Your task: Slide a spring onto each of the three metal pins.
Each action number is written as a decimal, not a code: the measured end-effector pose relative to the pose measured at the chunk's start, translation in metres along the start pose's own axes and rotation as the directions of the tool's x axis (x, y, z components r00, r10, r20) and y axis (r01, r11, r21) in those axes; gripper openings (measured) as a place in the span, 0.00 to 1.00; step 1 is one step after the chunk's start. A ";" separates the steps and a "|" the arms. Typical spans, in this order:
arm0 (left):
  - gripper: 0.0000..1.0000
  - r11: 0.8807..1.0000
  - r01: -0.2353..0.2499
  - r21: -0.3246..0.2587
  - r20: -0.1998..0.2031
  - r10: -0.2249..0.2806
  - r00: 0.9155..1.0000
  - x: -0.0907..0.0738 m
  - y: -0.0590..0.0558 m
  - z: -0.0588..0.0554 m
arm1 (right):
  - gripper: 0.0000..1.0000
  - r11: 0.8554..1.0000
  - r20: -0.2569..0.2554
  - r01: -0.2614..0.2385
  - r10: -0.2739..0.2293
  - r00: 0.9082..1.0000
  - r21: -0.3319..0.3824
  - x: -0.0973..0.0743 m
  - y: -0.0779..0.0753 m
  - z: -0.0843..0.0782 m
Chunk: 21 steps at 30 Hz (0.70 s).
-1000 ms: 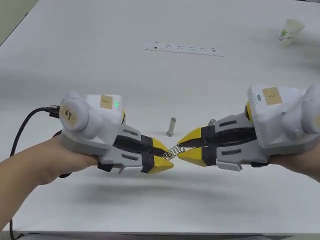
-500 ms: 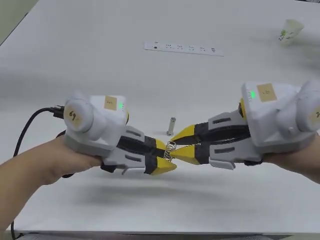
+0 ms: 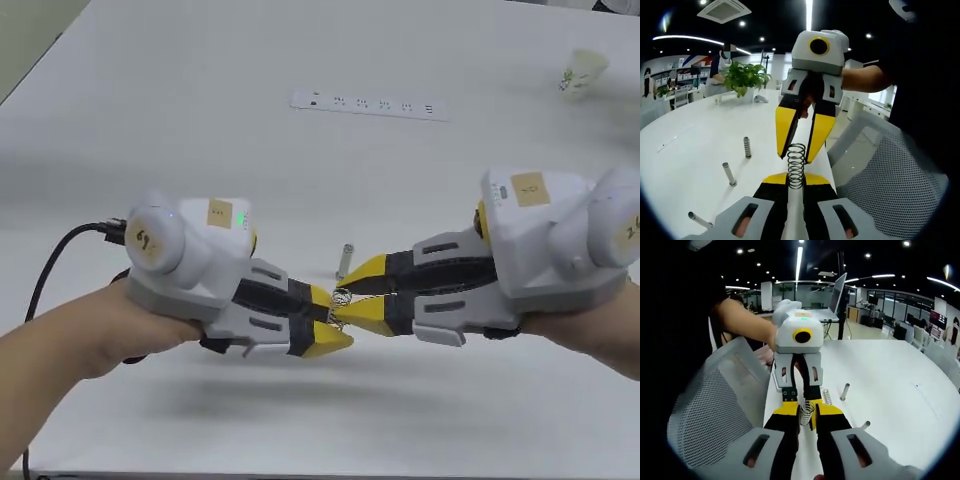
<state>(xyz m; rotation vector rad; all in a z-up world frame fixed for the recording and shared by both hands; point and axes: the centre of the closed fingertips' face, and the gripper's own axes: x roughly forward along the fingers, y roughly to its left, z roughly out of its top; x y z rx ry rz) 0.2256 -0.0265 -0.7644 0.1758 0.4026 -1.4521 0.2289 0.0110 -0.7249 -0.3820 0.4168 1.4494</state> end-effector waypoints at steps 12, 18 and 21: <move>0.02 1.000 -0.006 -0.002 -0.007 0.006 1.000 -0.001 0.000 0.000 | 0.07 0.999 0.002 -0.011 0.011 1.000 -0.034 0.000 0.003 0.002; 0.03 1.000 -0.009 -0.016 -0.004 0.009 1.000 -0.001 0.001 0.002 | 0.07 0.997 -0.015 -0.012 0.011 1.000 -0.080 0.001 0.005 0.004; 0.03 1.000 -0.014 -0.022 -0.001 0.013 1.000 -0.001 0.001 0.003 | 0.07 0.996 -0.019 -0.012 0.010 1.000 -0.084 0.001 0.006 0.004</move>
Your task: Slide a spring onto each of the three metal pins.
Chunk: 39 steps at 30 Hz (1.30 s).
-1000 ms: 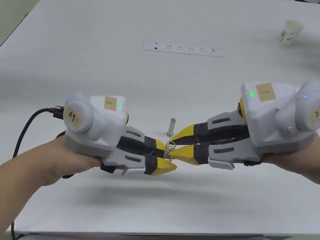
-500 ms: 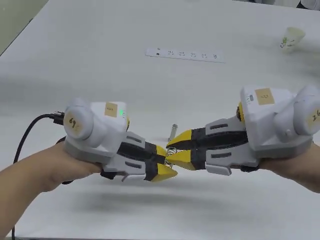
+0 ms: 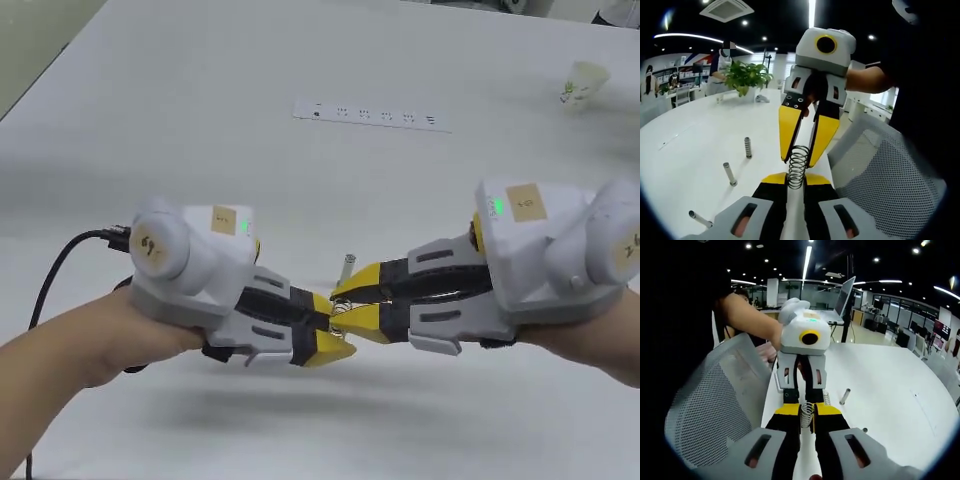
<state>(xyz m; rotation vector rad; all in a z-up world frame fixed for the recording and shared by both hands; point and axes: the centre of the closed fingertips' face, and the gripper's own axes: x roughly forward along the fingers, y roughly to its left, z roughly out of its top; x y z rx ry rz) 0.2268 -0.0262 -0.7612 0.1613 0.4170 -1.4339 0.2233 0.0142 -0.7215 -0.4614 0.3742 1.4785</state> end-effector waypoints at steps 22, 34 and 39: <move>0.17 0.998 -0.055 -0.024 0.013 0.055 0.998 -0.009 0.008 -0.002 | 0.07 0.999 -0.008 0.054 -0.054 0.998 -0.004 -0.003 -0.009 -0.003; 0.30 0.993 -0.111 -0.029 0.021 0.111 0.994 -0.021 0.017 -0.004 | 0.07 0.997 -0.011 0.075 -0.075 0.997 -0.012 -0.001 -0.015 -0.005; 0.34 0.991 -0.126 -0.042 0.021 0.127 0.992 -0.027 0.019 -0.008 | 0.07 0.997 -0.009 0.078 -0.078 0.997 -0.010 0.000 -0.015 -0.006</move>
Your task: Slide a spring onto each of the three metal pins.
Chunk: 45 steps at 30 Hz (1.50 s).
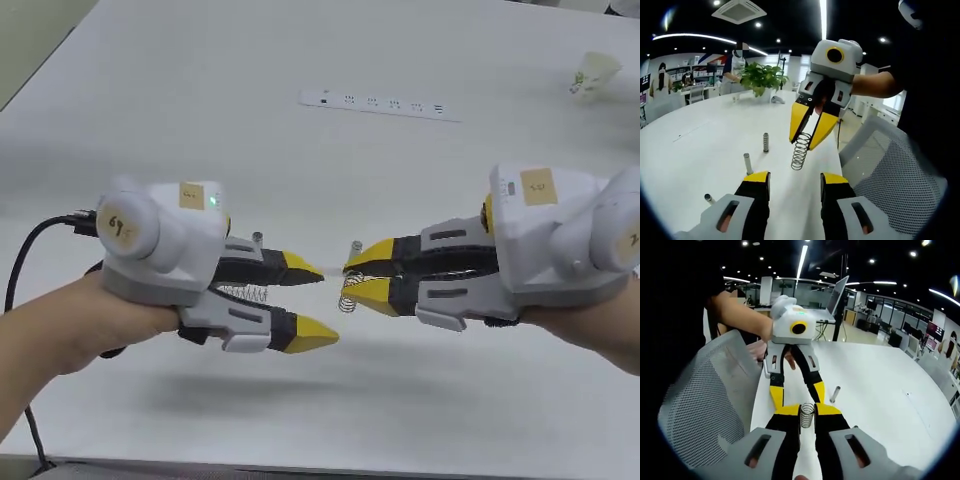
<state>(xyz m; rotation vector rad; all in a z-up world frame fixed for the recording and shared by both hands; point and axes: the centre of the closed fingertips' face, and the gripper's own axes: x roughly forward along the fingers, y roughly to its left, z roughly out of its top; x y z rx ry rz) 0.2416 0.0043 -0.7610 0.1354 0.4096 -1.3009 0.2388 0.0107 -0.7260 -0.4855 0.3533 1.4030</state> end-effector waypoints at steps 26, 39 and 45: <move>0.60 0.985 -0.154 -0.082 -0.006 0.154 0.988 -0.048 0.029 -0.023 | 0.07 0.998 -0.014 0.058 -0.058 0.998 0.006 -0.004 -0.015 -0.011; 0.85 0.966 -0.224 -0.131 -0.015 0.224 0.975 -0.066 0.046 -0.034 | 0.07 0.997 -0.019 0.076 -0.076 0.997 0.017 -0.004 -0.018 -0.014; 0.94 0.959 -0.253 -0.126 -0.007 0.254 0.967 -0.068 0.051 -0.035 | 0.07 0.996 -0.017 0.084 -0.083 0.996 0.023 -0.005 -0.021 -0.014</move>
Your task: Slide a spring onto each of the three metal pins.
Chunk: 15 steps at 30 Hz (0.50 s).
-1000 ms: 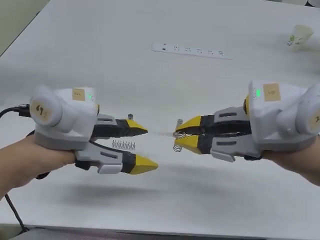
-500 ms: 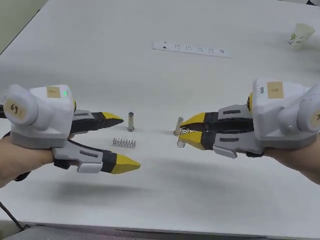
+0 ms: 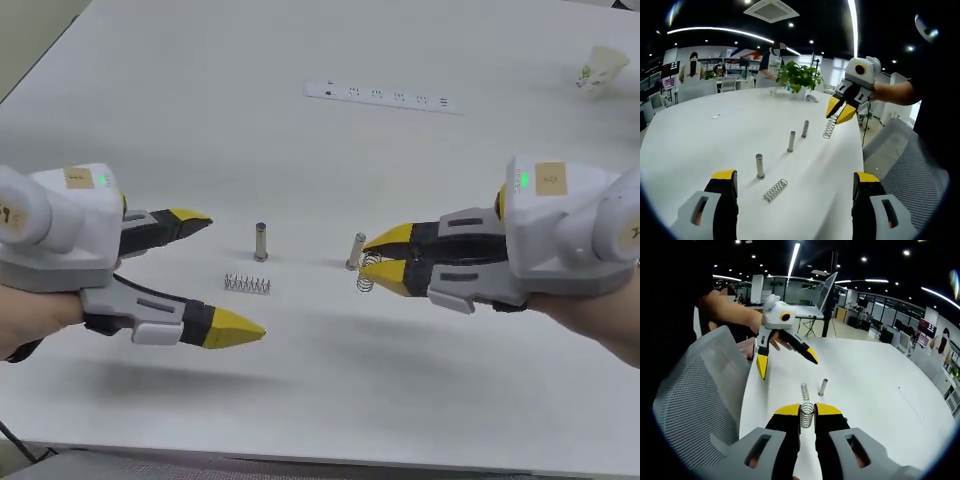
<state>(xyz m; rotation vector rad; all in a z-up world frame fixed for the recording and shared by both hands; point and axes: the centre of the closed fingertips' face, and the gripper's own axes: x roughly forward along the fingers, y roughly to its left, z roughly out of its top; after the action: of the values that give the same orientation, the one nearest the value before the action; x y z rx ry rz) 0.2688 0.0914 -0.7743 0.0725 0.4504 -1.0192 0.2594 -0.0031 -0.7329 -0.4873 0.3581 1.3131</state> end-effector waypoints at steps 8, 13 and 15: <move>0.98 1.000 -0.014 -0.010 0.012 0.014 1.000 -0.003 0.003 -0.001 | 0.07 1.000 -0.007 0.014 -0.014 1.000 0.011 0.000 -0.004 -0.004; 0.98 0.999 -0.027 -0.017 0.015 0.027 1.000 -0.003 0.006 -0.001 | 0.07 1.000 -0.012 0.026 -0.026 1.000 0.016 0.001 -0.010 -0.005; 0.98 0.999 -0.029 -0.022 0.021 0.029 0.999 -0.003 0.007 0.000 | 0.07 0.999 -0.012 0.036 -0.036 0.999 0.018 0.001 -0.014 -0.005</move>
<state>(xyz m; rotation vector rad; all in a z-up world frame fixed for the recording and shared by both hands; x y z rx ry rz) 0.2735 0.0979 -0.7737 0.0486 0.4398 -0.9857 0.2730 -0.0073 -0.7362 -0.4837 0.3689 1.2718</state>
